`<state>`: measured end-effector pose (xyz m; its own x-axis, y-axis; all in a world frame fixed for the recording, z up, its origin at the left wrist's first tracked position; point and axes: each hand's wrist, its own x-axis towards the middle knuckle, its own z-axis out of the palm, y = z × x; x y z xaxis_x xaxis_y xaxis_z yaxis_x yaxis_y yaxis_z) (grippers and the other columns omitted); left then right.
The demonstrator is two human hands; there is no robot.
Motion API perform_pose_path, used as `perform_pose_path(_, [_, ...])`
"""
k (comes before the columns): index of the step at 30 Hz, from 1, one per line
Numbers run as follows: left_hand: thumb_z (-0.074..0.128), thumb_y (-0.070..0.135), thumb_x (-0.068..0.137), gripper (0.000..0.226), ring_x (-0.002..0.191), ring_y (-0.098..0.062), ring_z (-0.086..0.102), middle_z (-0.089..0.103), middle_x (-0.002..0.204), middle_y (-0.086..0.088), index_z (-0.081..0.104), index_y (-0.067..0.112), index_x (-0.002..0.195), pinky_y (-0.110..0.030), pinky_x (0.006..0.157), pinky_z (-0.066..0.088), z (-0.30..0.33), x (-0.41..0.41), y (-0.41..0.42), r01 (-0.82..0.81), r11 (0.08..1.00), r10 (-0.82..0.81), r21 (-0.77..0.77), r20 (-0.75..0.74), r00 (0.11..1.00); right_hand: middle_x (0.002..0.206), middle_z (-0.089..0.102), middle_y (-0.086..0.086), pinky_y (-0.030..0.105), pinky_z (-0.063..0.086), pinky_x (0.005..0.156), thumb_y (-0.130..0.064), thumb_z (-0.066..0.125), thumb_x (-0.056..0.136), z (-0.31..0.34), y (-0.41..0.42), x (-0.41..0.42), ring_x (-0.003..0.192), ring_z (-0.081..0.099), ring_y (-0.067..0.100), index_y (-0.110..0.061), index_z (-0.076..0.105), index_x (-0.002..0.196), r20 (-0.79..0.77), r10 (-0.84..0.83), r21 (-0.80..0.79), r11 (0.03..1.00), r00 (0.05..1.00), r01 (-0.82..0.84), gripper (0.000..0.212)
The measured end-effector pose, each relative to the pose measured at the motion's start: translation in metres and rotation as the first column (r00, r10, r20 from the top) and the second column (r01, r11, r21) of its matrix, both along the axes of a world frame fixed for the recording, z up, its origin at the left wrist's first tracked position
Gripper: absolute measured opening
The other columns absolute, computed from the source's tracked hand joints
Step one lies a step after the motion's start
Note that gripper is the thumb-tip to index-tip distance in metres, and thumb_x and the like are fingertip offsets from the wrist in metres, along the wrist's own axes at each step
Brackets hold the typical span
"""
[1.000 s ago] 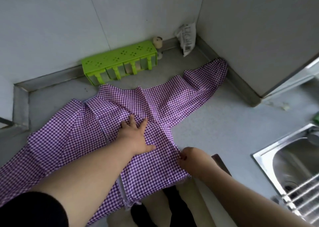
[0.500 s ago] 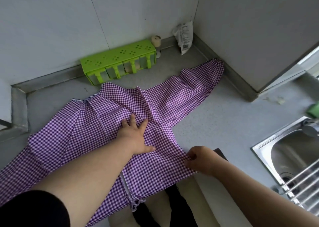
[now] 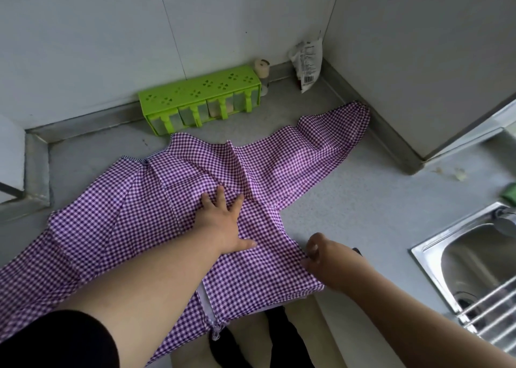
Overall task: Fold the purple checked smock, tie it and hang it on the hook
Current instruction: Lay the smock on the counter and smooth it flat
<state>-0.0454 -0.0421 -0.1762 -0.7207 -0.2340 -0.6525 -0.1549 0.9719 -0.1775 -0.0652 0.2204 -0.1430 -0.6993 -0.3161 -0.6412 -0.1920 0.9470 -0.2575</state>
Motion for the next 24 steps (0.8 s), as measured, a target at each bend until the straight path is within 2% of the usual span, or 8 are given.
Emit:
perform_pose_path(2, [0.036,0.105,0.065,0.136,0.156,-0.057,-0.004,-0.025,0.171,-0.017,-0.027,0.033,0.161,-0.061,0.118,0.036,-0.002,0.003,-0.001,0.013,1.000,-0.012,0.023,-0.034,0.999,0.123,0.069,-0.003,0.029,0.055,0.082,-0.038,0.057,0.097,-0.001,-0.013,0.003,0.099,0.066,0.016,-0.028,0.051,0.134,0.073,0.059,0.009,0.998,0.996,-0.060,0.039])
perform_pose_path(6, [0.044,0.096,0.077,0.127,0.160,-0.044,-0.006,-0.022,0.174,-0.009,-0.019,0.028,0.164,-0.057,0.121,0.033,0.002,0.013,-0.013,0.004,0.994,0.006,0.110,-0.090,0.996,0.127,0.069,-0.003,0.034,0.056,0.091,-0.041,0.056,0.097,-0.009,-0.022,-0.003,0.107,0.068,0.018,-0.029,0.059,0.132,0.092,0.155,0.117,0.979,0.984,-0.166,0.038])
perform_pose_path(9, [0.050,0.083,0.088,0.113,0.162,-0.031,-0.009,-0.018,0.175,-0.003,-0.005,0.025,0.167,-0.054,0.128,0.024,0.005,0.027,-0.031,0.009,0.975,0.018,0.222,-0.118,0.993,0.128,0.066,-0.003,0.034,0.056,0.091,-0.036,0.054,0.096,-0.005,-0.027,-0.014,0.108,0.066,0.018,-0.028,0.051,0.135,-0.111,0.190,0.164,0.972,0.975,-0.171,0.040])
perform_pose_path(12, [0.049,0.074,0.095,0.094,0.163,-0.025,-0.001,-0.008,0.176,0.000,0.007,0.029,0.167,-0.051,0.129,0.023,0.009,0.041,-0.050,0.081,0.965,-0.034,0.249,-0.186,0.982,0.151,0.043,-0.003,0.043,0.042,0.111,-0.030,0.049,0.100,0.000,-0.052,-0.018,0.133,0.048,0.023,-0.034,0.037,0.146,-0.337,0.304,0.030,0.950,0.891,-0.312,0.047])
perform_pose_path(15, [0.046,0.068,0.099,0.080,0.162,-0.025,0.009,0.005,0.176,-0.001,0.019,0.033,0.165,-0.048,0.130,0.019,0.015,0.050,-0.072,0.102,0.968,-0.040,0.230,-0.259,0.965,0.169,0.014,-0.003,0.050,0.020,0.123,-0.030,0.049,0.102,-0.002,-0.093,-0.019,0.153,0.018,0.027,-0.038,0.021,0.156,-0.353,0.529,-0.025,0.819,0.771,-0.573,0.061])
perform_pose_path(17, [0.045,0.064,0.101,0.072,0.160,-0.026,0.013,0.010,0.176,0.001,0.024,0.035,0.163,-0.049,0.128,0.021,0.021,0.056,-0.091,0.011,0.972,0.061,0.234,-0.296,0.953,0.171,-0.001,-0.005,0.048,0.009,0.124,-0.039,0.058,0.097,-0.011,-0.114,-0.022,0.157,0.003,0.025,-0.040,0.013,0.158,-0.320,0.624,-0.013,0.750,0.713,-0.661,0.076])
perform_pose_path(19, [0.046,0.061,0.102,0.068,0.160,-0.026,0.017,0.015,0.175,0.000,0.030,0.034,0.162,-0.049,0.128,0.022,0.024,0.064,-0.113,-0.128,0.965,0.201,0.229,-0.329,0.922,0.171,-0.002,-0.005,0.047,0.008,0.123,-0.052,0.060,0.094,-0.020,-0.122,-0.023,0.157,0.002,0.024,-0.039,0.011,0.159,-0.293,0.663,0.018,0.724,0.689,-0.690,0.083])
perform_pose_path(24, [0.051,0.059,0.100,0.065,0.157,-0.032,0.023,0.018,0.174,-0.006,0.039,0.034,0.159,-0.047,0.129,0.023,0.016,0.098,-0.179,-0.469,0.863,0.506,0.190,-0.321,0.801,0.165,0.022,-0.009,0.050,0.032,0.118,-0.061,0.049,0.094,-0.021,-0.124,-0.027,0.150,0.026,0.024,-0.039,0.027,0.154,-0.241,0.673,0.085,0.732,0.699,-0.676,0.068])
